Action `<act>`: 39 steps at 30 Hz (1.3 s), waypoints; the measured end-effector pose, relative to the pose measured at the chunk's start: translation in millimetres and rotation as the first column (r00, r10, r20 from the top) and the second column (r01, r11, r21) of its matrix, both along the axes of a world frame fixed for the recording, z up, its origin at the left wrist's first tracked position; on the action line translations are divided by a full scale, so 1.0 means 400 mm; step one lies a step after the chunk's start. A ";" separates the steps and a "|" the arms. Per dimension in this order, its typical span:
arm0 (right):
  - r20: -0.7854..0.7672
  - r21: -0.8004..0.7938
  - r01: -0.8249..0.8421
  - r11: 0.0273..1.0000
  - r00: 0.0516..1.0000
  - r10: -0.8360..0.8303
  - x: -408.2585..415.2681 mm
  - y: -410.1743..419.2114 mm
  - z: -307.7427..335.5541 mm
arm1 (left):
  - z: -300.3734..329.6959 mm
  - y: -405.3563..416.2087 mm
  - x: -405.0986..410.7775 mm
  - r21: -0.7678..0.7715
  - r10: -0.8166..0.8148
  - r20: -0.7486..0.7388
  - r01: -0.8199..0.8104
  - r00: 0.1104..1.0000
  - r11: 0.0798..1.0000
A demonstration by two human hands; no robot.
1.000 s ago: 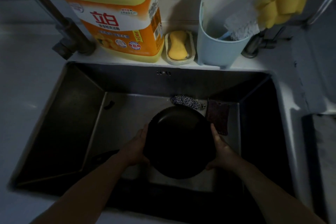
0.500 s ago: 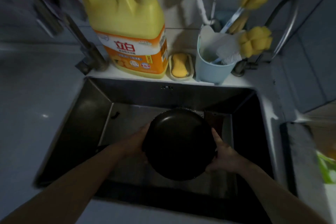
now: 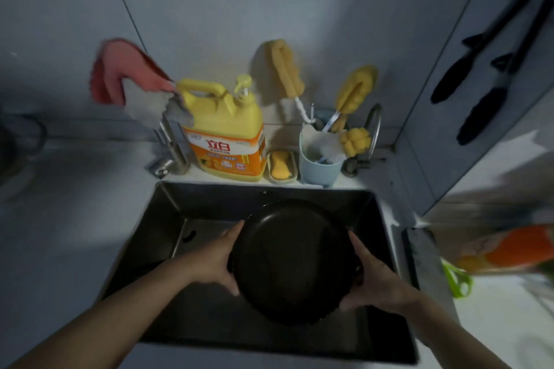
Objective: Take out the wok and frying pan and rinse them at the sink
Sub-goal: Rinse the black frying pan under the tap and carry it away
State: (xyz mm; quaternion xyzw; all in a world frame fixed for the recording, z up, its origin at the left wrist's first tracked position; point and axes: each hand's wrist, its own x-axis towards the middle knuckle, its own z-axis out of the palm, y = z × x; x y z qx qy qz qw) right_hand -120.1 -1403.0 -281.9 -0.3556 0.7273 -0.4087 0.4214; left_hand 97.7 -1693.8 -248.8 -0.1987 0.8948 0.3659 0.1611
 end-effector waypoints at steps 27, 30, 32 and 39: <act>-0.205 -0.127 -0.154 0.980 0.971 0.126 0.066 0.184 0.524 | 0.498 0.172 0.054 -0.102 -0.066 -0.071 0.058 0.995 0.993; -0.212 -0.098 -0.134 0.986 0.971 0.111 0.075 0.189 0.534 | 0.510 0.172 0.046 -0.082 -0.088 -0.048 0.084 0.995 0.993; -0.202 -0.081 -0.117 0.990 0.974 0.098 0.084 0.192 0.536 | 0.516 0.169 0.040 -0.089 -0.107 -0.026 0.104 0.994 0.991; -0.178 -0.050 -0.069 0.996 0.982 0.059 0.121 0.188 0.535 | 0.525 0.136 0.042 -0.130 -0.171 0.024 0.172 0.985 0.976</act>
